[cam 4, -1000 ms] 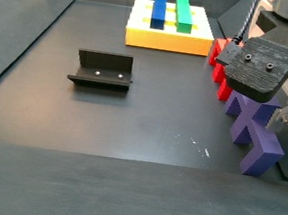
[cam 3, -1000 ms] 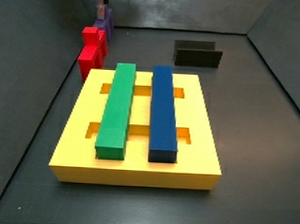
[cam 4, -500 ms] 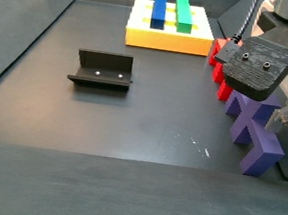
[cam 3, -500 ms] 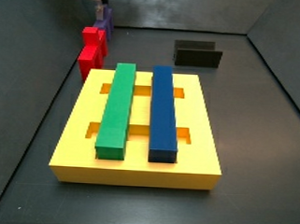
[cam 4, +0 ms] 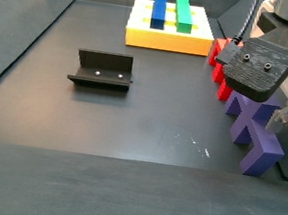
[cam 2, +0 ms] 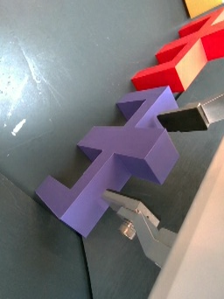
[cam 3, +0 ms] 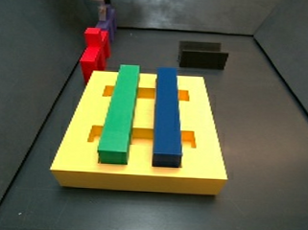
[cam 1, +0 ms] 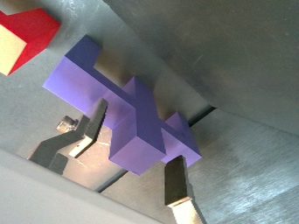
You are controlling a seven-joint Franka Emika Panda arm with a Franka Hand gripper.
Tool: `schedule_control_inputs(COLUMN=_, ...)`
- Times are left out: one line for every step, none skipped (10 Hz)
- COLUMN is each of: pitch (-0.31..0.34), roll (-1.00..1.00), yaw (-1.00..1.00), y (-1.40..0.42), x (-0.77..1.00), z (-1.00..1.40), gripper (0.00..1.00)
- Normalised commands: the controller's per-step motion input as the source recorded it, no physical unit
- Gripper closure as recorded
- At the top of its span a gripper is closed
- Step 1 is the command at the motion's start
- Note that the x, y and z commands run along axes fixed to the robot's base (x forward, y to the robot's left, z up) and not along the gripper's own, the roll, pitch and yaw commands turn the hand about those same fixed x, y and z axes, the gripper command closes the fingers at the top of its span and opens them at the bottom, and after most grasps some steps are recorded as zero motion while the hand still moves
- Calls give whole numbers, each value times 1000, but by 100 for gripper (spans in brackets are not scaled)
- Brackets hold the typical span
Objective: Pick up the purple object. Move up. Move to above the board. Insert the purple object.
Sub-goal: Pick up the purple object.
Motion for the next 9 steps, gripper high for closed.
schedule_control_inputs(pitch=-30, roll=-37, yaw=57, y=0, x=0, z=-31, gripper=0)
schedule_control_inputs(pitch=0, roll=-7, yaw=0, y=0, x=0, z=0, gripper=0)
schedule_control_inputs(pitch=0, roll=6, yaw=0, y=0, x=0, z=0, gripper=0)
schedule_control_inputs(pitch=0, roll=0, yaw=0, y=0, x=0, z=0, gripper=0)
schedule_control_inputs(pitch=0, roll=0, yaw=0, y=0, x=0, z=0, gripper=100)
schedule_control_inputs(pitch=0, roll=0, yaw=0, y=0, x=0, z=0, gripper=100)
schedule_control_inputs(pitch=0, roll=0, yaw=0, y=0, x=0, z=0, gripper=100)
schedule_control_inputs(pitch=0, roll=0, yaw=0, y=0, x=0, z=0, gripper=100)
schedule_control_inputs(pitch=0, roll=0, yaw=0, y=0, x=0, z=0, gripper=100)
